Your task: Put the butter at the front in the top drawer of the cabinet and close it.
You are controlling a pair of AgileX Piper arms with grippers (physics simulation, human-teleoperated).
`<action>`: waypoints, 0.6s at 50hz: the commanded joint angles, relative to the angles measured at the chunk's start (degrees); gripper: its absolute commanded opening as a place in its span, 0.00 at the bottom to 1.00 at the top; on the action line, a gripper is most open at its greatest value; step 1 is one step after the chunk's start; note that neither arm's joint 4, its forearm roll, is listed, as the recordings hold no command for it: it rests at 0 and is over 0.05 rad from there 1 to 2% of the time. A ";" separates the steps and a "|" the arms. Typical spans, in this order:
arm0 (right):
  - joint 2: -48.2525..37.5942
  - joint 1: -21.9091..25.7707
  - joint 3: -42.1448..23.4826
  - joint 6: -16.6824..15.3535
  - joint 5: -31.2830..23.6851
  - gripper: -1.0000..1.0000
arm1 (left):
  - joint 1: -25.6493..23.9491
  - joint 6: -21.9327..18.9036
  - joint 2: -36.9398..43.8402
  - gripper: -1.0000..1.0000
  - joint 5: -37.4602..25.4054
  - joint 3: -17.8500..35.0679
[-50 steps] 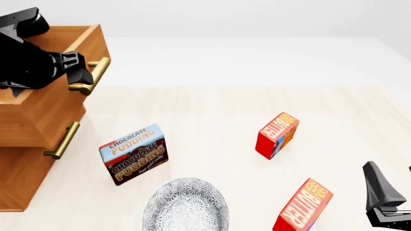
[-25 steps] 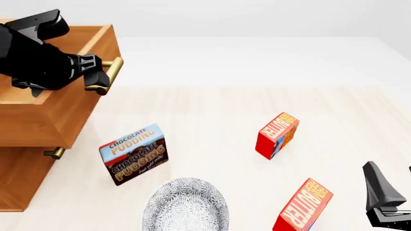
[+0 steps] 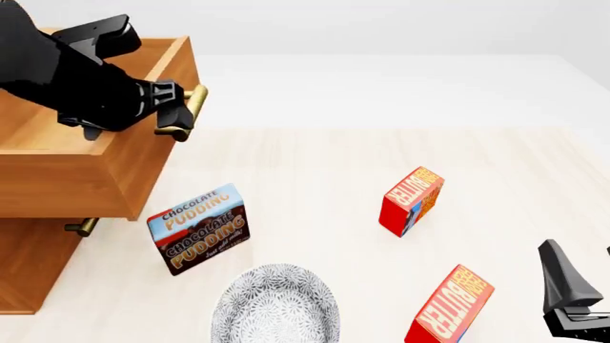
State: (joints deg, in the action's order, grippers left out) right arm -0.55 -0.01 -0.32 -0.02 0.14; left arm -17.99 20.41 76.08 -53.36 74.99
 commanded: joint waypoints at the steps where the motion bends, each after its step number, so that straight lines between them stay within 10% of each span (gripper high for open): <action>1: 0.09 0.00 0.05 0.01 -0.03 1.00 | -2.30 -0.05 1.91 1.00 0.71 0.79; 30: 0.10 0.00 0.05 -0.01 -0.03 1.00 | 0.19 -5.92 1.72 1.00 -7.20 9.80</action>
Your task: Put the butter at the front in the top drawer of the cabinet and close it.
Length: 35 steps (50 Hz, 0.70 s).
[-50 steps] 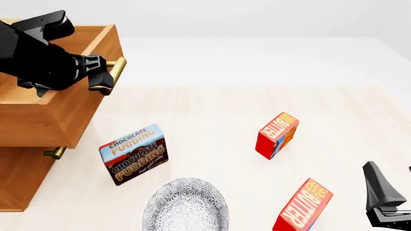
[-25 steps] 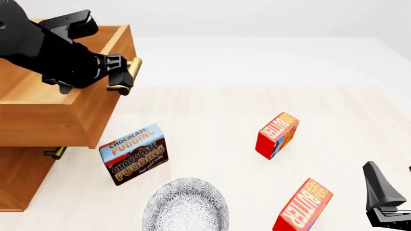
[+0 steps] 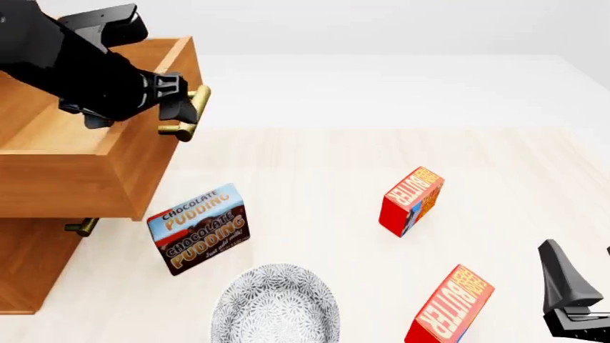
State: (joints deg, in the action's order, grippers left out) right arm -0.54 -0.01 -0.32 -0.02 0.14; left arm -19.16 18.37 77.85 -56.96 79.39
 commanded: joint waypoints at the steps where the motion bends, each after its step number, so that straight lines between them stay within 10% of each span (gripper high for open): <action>1: 0.09 -0.01 0.05 0.02 -0.03 1.00 | 1.99 -4.80 -0.16 1.00 -4.75 6.64; 35: 0.10 0.00 0.05 0.00 -0.03 1.00 | -0.73 -15.07 -2.43 1.00 -12.76 14.57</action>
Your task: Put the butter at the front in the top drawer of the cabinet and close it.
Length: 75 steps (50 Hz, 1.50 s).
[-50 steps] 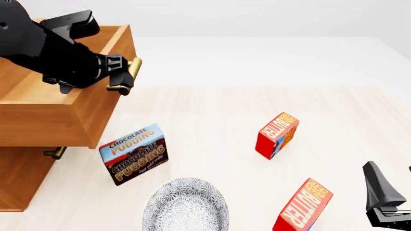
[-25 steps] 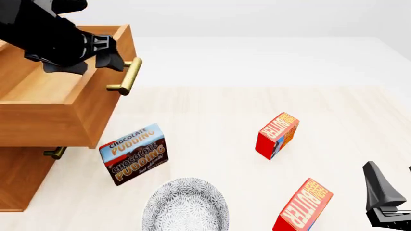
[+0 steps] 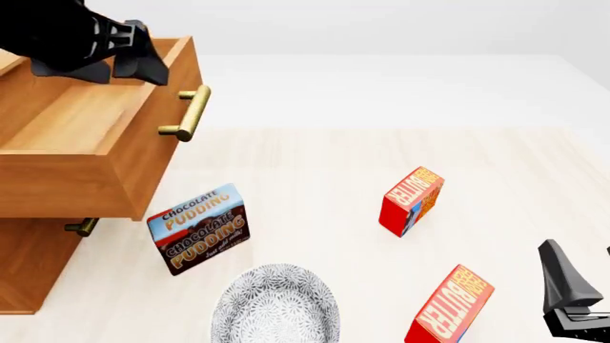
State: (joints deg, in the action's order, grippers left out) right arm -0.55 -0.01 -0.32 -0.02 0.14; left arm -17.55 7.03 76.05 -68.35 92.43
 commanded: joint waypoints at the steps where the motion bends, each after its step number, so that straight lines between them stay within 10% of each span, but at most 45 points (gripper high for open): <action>1: 0.10 -0.01 0.05 -0.01 -0.03 1.00 | -2.43 -4.27 -0.72 1.00 -1.39 1.51; 18: 0.10 -0.01 0.05 -0.01 -0.03 1.00 | -10.27 -14.65 0.57 1.00 4.22 1.47; 75: 0.09 0.00 0.05 -0.01 -0.03 1.00 | -29.42 -6.76 24.56 1.00 18.81 12.02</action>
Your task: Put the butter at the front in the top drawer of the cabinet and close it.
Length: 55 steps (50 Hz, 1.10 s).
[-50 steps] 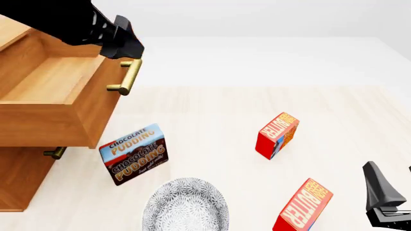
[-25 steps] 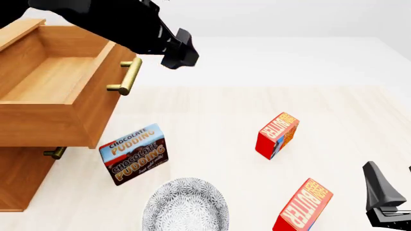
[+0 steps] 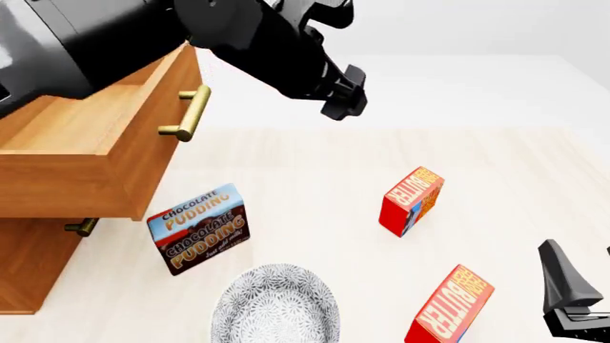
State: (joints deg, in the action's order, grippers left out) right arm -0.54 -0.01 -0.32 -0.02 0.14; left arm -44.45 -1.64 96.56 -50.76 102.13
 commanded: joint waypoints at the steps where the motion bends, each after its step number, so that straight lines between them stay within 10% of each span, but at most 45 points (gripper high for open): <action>1: 0.09 0.01 0.05 -0.01 -0.03 1.00 | -2.74 2.21 4.35 1.00 1.35 2.44; 55: 0.09 -0.01 0.05 0.00 -0.03 1.00 | -5.90 10.21 19.70 1.00 9.13 8.25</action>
State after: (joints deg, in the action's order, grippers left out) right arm -0.54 -0.01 -0.32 -0.02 0.14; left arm -50.64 7.83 114.27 -42.66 109.67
